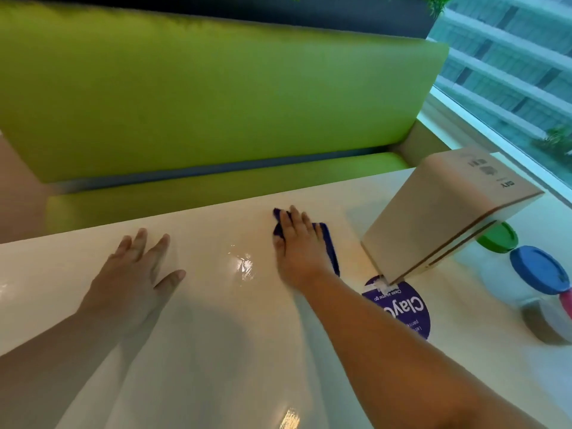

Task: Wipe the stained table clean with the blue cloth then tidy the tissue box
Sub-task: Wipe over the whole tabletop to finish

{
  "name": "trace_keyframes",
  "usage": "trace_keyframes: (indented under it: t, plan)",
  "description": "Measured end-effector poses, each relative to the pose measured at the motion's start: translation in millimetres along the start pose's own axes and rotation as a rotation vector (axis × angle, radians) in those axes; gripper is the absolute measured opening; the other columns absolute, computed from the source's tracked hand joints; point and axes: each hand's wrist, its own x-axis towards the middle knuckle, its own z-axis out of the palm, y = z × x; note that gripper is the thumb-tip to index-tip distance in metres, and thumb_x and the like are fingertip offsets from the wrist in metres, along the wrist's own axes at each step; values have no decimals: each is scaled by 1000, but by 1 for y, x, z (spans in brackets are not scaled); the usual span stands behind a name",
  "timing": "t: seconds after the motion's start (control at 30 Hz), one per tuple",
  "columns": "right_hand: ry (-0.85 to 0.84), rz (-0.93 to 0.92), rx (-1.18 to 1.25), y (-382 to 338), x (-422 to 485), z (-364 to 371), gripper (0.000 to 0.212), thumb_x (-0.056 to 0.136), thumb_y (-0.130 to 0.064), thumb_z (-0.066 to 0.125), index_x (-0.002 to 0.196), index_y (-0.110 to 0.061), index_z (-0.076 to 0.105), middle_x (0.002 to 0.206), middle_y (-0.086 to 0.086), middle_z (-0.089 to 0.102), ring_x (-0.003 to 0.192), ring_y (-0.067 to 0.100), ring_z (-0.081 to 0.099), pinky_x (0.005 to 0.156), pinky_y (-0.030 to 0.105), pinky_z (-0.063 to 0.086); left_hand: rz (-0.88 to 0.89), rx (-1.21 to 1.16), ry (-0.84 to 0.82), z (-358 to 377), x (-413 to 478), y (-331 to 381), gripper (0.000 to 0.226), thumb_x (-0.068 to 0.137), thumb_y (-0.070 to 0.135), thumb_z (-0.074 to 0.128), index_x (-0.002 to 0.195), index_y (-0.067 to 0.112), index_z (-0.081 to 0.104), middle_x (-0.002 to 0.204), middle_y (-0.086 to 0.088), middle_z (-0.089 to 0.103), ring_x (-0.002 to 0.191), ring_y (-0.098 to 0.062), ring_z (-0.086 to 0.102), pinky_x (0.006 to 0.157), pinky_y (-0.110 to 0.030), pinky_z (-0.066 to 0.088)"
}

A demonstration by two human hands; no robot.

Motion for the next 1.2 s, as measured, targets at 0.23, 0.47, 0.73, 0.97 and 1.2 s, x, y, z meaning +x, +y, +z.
trace_keyframes:
  t: [0.23,0.47,0.73,0.97,1.2]
  plan:
    - [-8,220,-54,2,65,-5,60,101,-40,17,153,-17,-2,160,6,-9,147,27,-4,117,48,0,-1,33,5,-1,-1,2,83,76,71,20,149,35,6,160,-1,-3,147,-25,2,117,-39,14]
    - [-147,-617,-114,-65,8,10,58,100,-42,27,152,-24,7,161,-2,0,147,19,3,117,42,2,-16,12,-1,-4,0,3,81,83,68,31,150,31,6,160,2,-3,147,-21,0,117,-36,13]
    - [-40,-28,-62,-44,45,2,58,100,-41,22,153,-23,5,161,-1,-3,147,22,-1,117,44,1,-25,-131,-55,-8,6,-3,65,94,53,33,149,23,16,160,3,0,147,-18,0,117,-37,11]
    - [-232,-709,-7,-170,-112,33,58,99,-42,26,152,-26,8,161,-2,1,146,24,-1,115,43,-14,-56,-529,80,-29,-20,-16,52,98,41,25,146,20,29,156,3,23,144,-14,18,115,-26,12]
    - [-125,-663,-49,-102,-139,26,56,93,-41,30,148,-29,28,153,2,33,137,25,34,111,47,22,4,-388,41,-22,-102,-54,53,94,43,28,143,26,35,154,7,26,145,-8,9,117,-32,12]
